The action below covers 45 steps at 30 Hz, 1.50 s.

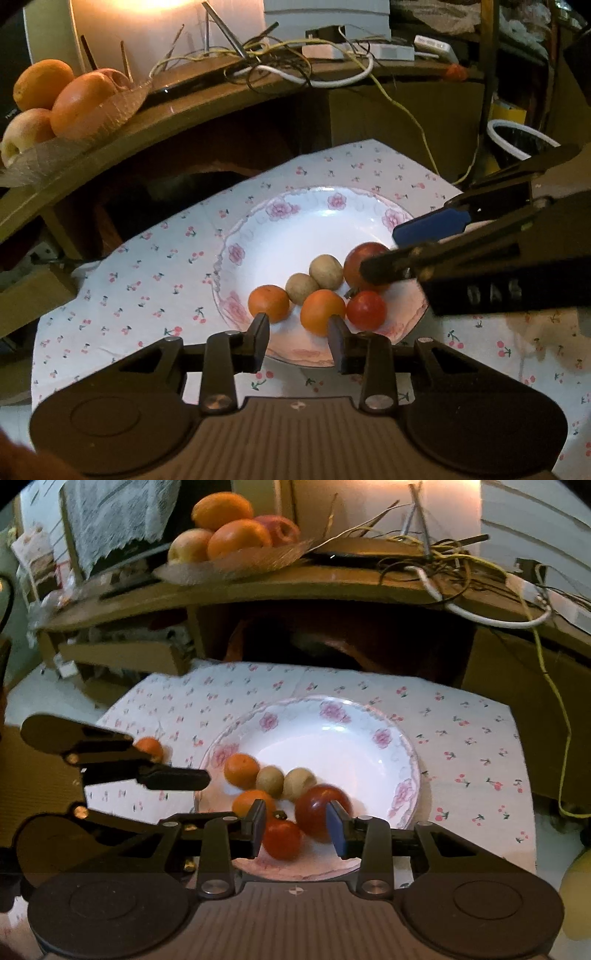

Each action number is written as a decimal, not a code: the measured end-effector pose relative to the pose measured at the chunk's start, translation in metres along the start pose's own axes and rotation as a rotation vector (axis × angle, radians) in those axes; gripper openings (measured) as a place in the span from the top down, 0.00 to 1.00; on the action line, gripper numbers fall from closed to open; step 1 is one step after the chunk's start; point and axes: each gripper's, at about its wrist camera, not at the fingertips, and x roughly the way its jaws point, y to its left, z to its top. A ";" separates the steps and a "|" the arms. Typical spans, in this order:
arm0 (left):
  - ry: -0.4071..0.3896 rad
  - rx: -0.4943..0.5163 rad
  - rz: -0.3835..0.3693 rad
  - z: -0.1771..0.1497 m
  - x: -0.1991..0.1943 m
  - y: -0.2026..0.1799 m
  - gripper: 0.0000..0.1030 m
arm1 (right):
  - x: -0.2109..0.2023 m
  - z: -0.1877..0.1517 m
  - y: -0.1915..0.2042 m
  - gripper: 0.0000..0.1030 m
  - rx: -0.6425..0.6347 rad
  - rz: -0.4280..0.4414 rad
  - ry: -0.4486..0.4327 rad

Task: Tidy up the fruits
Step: 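Carry the orange in the left tool into the plate while the right tool brings the small tomato, then grasp the last orange with the left tool while the right tool grasps a red tomato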

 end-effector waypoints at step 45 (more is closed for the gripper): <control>0.043 -0.235 0.149 -0.055 0.023 0.110 0.62 | 0.023 -0.029 0.073 0.61 -0.132 0.222 0.155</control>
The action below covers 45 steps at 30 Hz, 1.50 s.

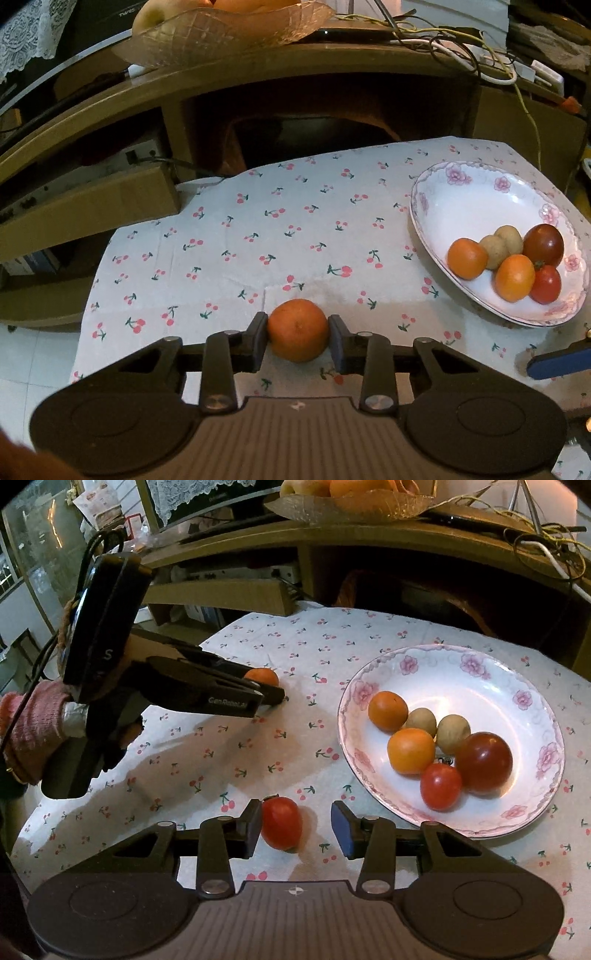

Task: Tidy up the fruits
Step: 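Grasp the last orange with the left tool while the right tool grasps a red tomato, then carry the orange in the left tool toward the plate while the right tool carries the tomato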

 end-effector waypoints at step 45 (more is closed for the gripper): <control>0.045 0.137 -0.185 -0.070 -0.093 -0.065 0.62 | -0.013 -0.025 0.015 0.68 -0.036 -0.054 0.041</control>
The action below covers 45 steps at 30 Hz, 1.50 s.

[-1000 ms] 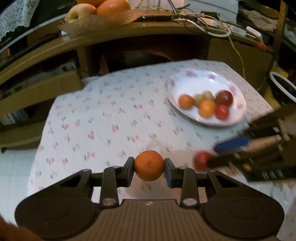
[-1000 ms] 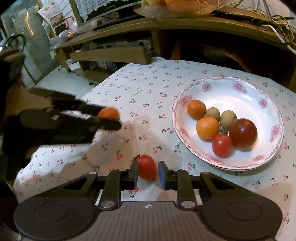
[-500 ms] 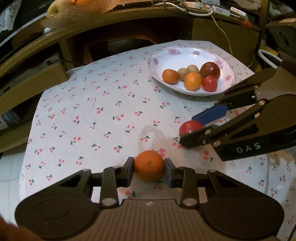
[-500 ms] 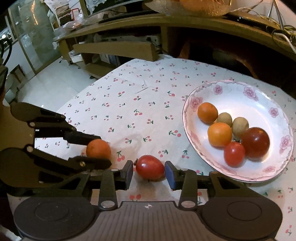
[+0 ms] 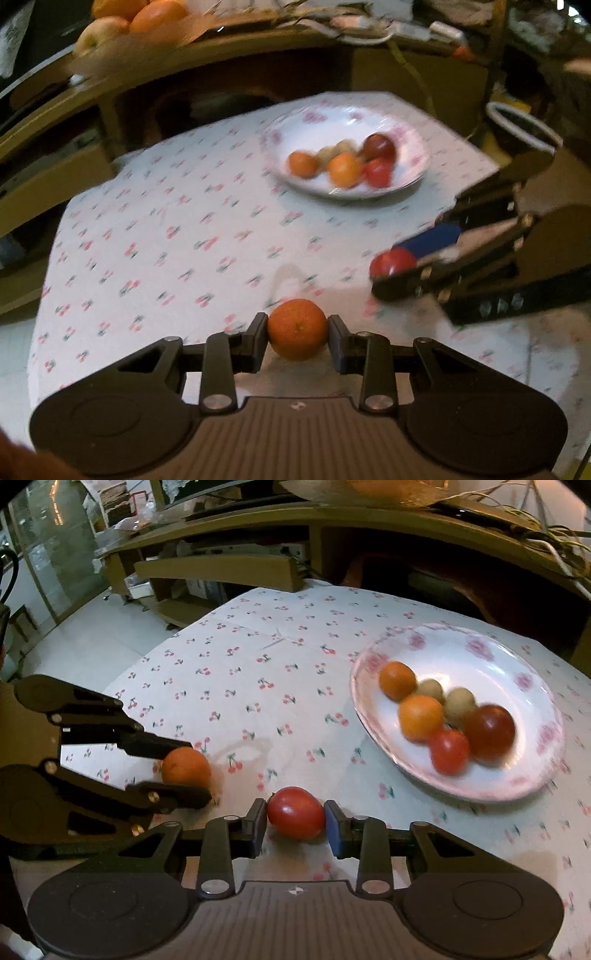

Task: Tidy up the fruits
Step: 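Carry the orange in the left tool toward the plate while the right tool carries the tomato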

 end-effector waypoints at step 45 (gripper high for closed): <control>0.018 0.080 0.028 -0.002 0.015 -0.054 0.62 | -0.034 -0.051 -0.002 0.69 0.042 -0.101 0.049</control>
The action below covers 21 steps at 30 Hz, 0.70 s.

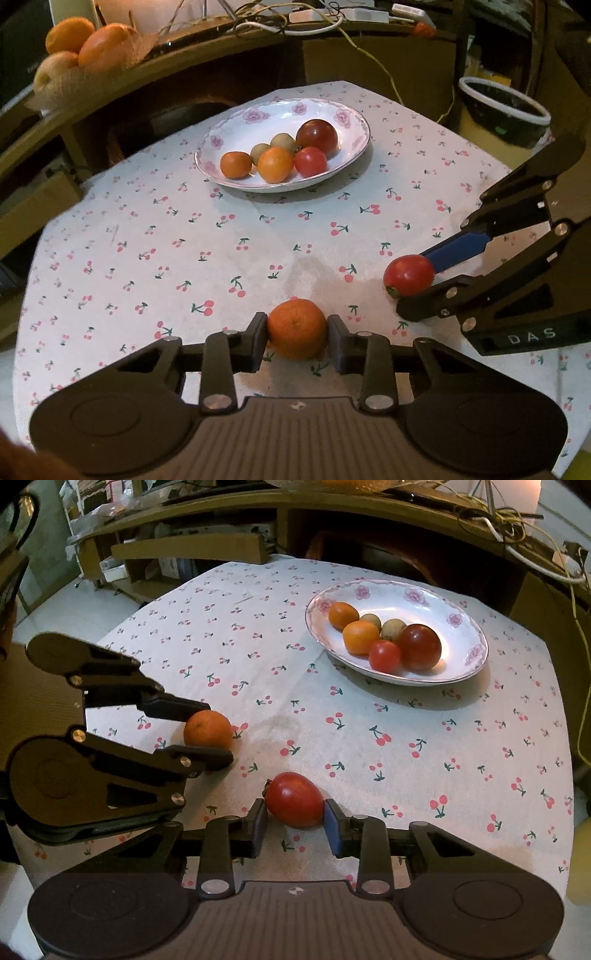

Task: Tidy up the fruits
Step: 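Carry the orange in the left tool toward the plate while the right tool carries the tomato, then lower the orange into the plate with the left tool while the right tool lowers the tomato there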

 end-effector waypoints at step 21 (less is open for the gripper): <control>-0.121 -0.078 -0.019 0.075 0.012 0.019 0.63 | -0.007 0.049 -0.042 0.69 0.147 -0.066 -0.084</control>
